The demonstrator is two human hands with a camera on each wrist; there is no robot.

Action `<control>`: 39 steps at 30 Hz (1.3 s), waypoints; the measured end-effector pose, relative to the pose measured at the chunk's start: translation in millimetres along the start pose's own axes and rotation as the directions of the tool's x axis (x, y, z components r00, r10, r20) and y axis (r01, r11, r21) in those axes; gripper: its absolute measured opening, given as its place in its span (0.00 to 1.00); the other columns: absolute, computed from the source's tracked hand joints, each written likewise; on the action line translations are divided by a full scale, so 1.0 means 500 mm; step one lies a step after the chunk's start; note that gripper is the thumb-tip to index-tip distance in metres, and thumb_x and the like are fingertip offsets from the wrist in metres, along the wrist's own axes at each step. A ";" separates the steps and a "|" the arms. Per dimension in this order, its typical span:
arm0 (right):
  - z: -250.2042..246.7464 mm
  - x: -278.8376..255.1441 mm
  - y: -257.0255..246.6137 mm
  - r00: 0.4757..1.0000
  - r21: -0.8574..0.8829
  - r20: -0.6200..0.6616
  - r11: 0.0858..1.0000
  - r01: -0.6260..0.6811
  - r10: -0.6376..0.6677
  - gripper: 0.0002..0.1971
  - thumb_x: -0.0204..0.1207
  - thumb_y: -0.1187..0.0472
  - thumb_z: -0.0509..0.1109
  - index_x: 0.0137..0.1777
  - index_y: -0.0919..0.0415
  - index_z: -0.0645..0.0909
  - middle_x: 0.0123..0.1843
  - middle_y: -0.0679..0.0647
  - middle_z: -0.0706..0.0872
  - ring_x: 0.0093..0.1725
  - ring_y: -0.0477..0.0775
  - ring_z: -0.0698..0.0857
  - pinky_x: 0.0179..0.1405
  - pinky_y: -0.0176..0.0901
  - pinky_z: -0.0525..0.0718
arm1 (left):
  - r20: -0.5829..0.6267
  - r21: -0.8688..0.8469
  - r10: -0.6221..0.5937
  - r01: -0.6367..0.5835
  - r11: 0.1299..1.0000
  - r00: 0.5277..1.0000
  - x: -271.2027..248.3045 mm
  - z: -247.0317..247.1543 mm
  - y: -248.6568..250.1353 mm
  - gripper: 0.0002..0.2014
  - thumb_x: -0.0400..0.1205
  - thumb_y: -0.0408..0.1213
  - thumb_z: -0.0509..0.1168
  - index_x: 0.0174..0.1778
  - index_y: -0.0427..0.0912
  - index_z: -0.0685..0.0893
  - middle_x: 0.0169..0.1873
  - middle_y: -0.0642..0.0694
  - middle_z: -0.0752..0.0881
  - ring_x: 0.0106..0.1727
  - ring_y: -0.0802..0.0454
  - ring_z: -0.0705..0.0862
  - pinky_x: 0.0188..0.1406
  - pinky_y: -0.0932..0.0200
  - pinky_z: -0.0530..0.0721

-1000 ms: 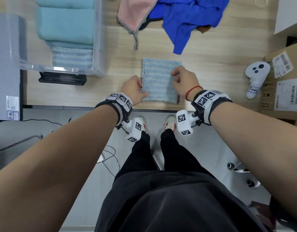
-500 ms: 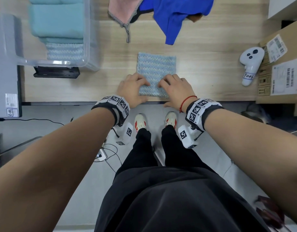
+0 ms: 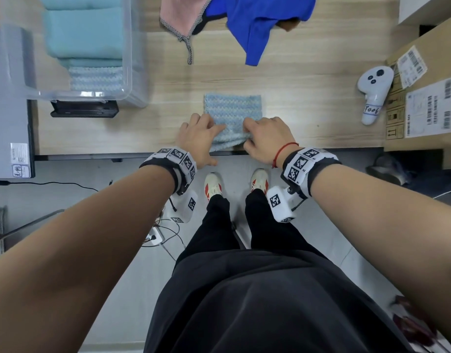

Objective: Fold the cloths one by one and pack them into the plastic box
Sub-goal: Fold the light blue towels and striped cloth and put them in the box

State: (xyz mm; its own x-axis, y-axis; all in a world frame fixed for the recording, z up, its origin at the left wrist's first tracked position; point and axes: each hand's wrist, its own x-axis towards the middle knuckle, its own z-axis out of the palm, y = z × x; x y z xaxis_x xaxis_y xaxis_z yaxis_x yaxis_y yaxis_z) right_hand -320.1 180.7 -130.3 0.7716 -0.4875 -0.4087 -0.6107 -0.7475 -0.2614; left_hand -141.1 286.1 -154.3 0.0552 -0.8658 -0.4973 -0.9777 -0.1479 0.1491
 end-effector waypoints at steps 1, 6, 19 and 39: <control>-0.008 0.005 0.002 1.000 0.021 0.004 1.000 -0.010 0.010 0.11 0.76 0.54 0.60 0.55 0.58 0.72 0.35 0.53 0.79 0.38 0.61 0.80 0.43 0.48 0.69 | -0.005 0.001 0.004 -0.004 1.000 1.000 0.003 -0.005 0.000 0.47 0.64 0.61 0.78 0.79 0.55 0.67 0.66 0.48 0.70 0.66 0.44 0.67 0.59 0.49 0.73; -0.030 0.031 0.026 0.986 0.210 0.068 0.964 -0.162 0.151 0.14 0.80 0.54 0.59 0.62 0.59 0.69 0.38 0.56 0.77 0.38 0.61 0.77 0.38 0.46 0.69 | 0.026 -0.132 -0.063 0.066 0.989 0.998 0.030 -0.022 -0.013 0.32 0.75 0.57 0.71 0.74 0.50 0.75 0.67 0.50 0.76 0.67 0.46 0.70 0.62 0.46 0.70; -0.009 0.066 0.108 0.961 0.563 0.164 0.779 -0.278 0.225 0.21 0.76 0.43 0.71 0.61 0.58 0.83 0.48 0.53 0.85 0.49 0.54 0.81 0.48 0.42 0.76 | 0.053 -0.384 -0.233 0.236 0.893 0.971 0.083 -0.032 -0.054 0.28 0.83 0.64 0.54 0.25 0.45 0.67 0.24 0.48 0.72 0.32 0.44 0.75 0.35 0.54 0.69; -0.030 0.135 0.098 0.803 0.617 0.212 0.561 -0.552 0.557 0.21 0.73 0.45 0.74 0.54 0.59 0.73 0.48 0.57 0.85 0.28 0.63 0.87 0.26 0.50 0.89 | 0.136 -0.515 -0.423 0.429 0.742 0.896 0.134 -0.056 -0.054 0.32 0.79 0.65 0.57 0.18 0.45 0.62 0.18 0.48 0.67 0.26 0.46 0.73 0.29 0.57 0.69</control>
State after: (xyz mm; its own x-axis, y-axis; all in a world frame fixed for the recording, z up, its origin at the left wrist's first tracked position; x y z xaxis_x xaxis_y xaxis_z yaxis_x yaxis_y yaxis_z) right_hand -295.4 104.5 -157.5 0.2415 -0.7120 -0.6594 -0.8785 0.1281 -0.4602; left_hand -105.5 218.7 -167.5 0.4357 -0.6477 -0.6250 -0.5972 -0.7275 0.3377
